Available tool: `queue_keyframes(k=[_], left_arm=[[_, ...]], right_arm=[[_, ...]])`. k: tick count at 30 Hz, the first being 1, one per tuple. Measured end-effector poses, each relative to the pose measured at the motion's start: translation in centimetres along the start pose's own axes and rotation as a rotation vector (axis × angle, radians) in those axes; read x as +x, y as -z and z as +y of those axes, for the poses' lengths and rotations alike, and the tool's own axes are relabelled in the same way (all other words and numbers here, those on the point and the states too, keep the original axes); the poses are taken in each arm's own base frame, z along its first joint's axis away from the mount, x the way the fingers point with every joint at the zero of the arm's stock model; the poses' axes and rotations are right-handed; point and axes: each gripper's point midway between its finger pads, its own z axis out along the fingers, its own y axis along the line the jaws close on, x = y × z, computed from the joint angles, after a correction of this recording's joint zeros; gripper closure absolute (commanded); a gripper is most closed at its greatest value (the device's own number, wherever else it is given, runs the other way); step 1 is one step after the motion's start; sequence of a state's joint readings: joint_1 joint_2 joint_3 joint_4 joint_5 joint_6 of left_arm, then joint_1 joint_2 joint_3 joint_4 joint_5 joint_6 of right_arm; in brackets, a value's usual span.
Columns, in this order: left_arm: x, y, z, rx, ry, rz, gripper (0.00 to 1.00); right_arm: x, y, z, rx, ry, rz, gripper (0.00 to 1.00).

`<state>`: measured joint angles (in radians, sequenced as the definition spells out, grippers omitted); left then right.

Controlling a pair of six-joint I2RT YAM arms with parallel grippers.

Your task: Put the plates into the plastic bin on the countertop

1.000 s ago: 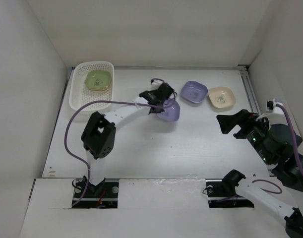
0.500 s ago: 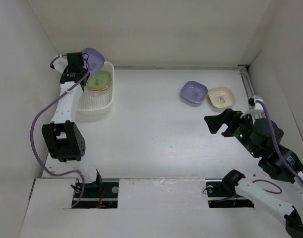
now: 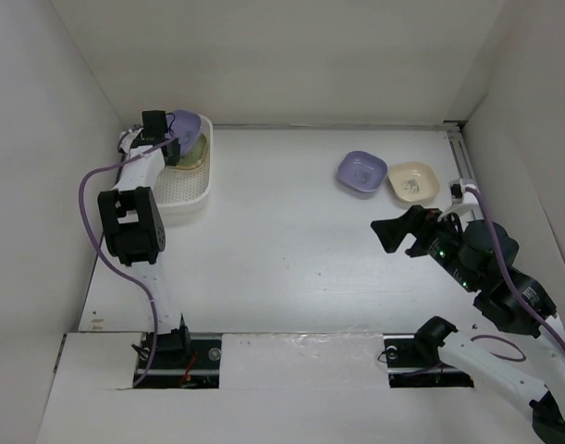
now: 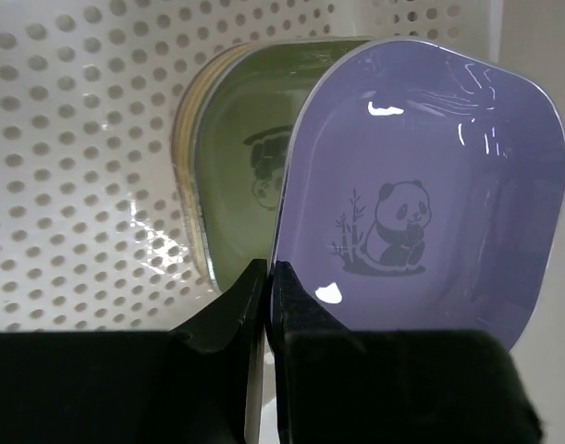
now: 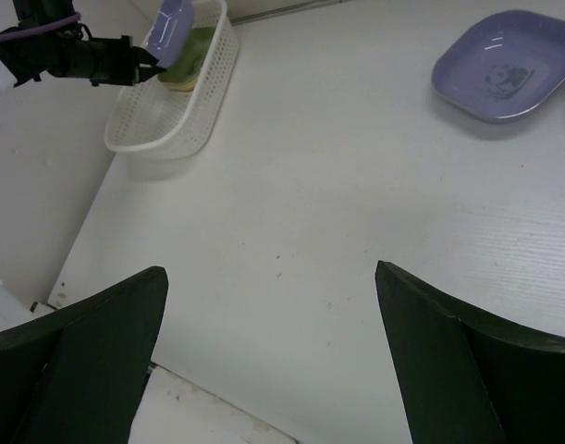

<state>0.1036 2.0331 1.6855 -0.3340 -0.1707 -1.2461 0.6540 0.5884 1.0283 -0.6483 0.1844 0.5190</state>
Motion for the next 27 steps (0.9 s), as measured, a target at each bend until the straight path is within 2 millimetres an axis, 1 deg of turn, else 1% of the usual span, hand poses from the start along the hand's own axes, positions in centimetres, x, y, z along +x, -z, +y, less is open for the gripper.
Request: queue_keyframes(k=[2, 4, 5, 8, 11, 13, 14, 15, 17, 18, 20, 21, 22, 23, 24, 25, 26, 27], left_arm=[[0.7, -0.4, -0.6, 0.002, 0.025, 0.018, 1.0], [1.1, -0.3, -1.2, 0.011, 0.045, 0.028, 1.0], [1.3, -0.2, -1.4, 0.015, 0.05, 0.033, 0.91], [2.1, 0.3, -2.2, 0.028, 0.072, 0.05, 0.91], [2.9, 0.5, -2.0, 0.017, 0.081, 0.069, 0.95], [3.2, 0.4, -1.5, 0.002, 0.086, 0.073, 0.95], [3.3, 0.2, -1.2, -0.006, 0.088, 0.073, 0.91], [3.4, 0.1, -0.8, -0.015, 0.089, 0.073, 0.91], [3.6, -0.2, 0.5, -0.043, 0.089, 0.072, 0.93], [3.8, -0.3, 1.1, -0.058, 0.087, 0.073, 0.9], [3.8, -0.5, 2.3, -0.085, 0.09, 0.07, 0.89], [3.7, -0.6, 2.4, -0.089, 0.09, 0.065, 0.85], [3.4, -0.7, 2.4, -0.089, 0.093, 0.059, 0.78], [3.2, -0.6, 2.4, -0.087, 0.094, 0.056, 0.76], [3.0, -0.6, 2.4, -0.087, 0.096, 0.049, 0.7], [2.7, -0.6, 2.3, -0.086, 0.097, 0.045, 0.7], [2.3, -0.4, 2.2, -0.082, 0.102, 0.036, 0.59], [2.0, -0.2, 2.1, -0.079, 0.097, 0.029, 0.53]], right_arm=[[0.1, -0.1, 0.0, -0.001, 0.0, 0.003, 0.0], [0.2, -0.1, -0.1, 0.0, 0.001, 0.004, 0.0], [0.3, -0.1, -0.1, 0.001, 0.001, 0.005, 0.0], [0.3, -0.1, -0.1, 0.0, 0.004, 0.004, 0.0], [0.3, -0.2, -0.1, 0.0, 0.007, 0.004, 0.0], [0.3, -0.2, -0.1, 0.0, 0.008, 0.004, 0.0], [0.3, -0.2, -0.1, 0.001, 0.008, 0.005, 0.0], [0.3, -0.2, -0.1, 0.0, 0.008, 0.004, 0.0], [0.3, -0.3, -0.1, -0.001, 0.008, 0.005, 0.0], [0.3, -0.3, -0.1, -0.002, 0.008, 0.004, 0.0], [0.3, -0.3, 0.0, -0.004, 0.007, 0.004, 0.0], [0.3, -0.3, 0.0, -0.005, 0.007, 0.004, 0.0], [0.3, -0.3, 0.0, -0.005, 0.007, 0.004, 0.0], [0.3, -0.3, 0.0, -0.005, 0.007, 0.004, 0.0], [0.3, -0.3, 0.0, -0.006, 0.007, 0.005, 0.0], [0.3, -0.3, 0.0, -0.007, 0.007, 0.005, 0.0], [0.3, -0.3, 0.0, -0.007, 0.007, 0.005, 0.0], [0.3, -0.3, 0.0, -0.007, 0.007, 0.006, 0.0]])
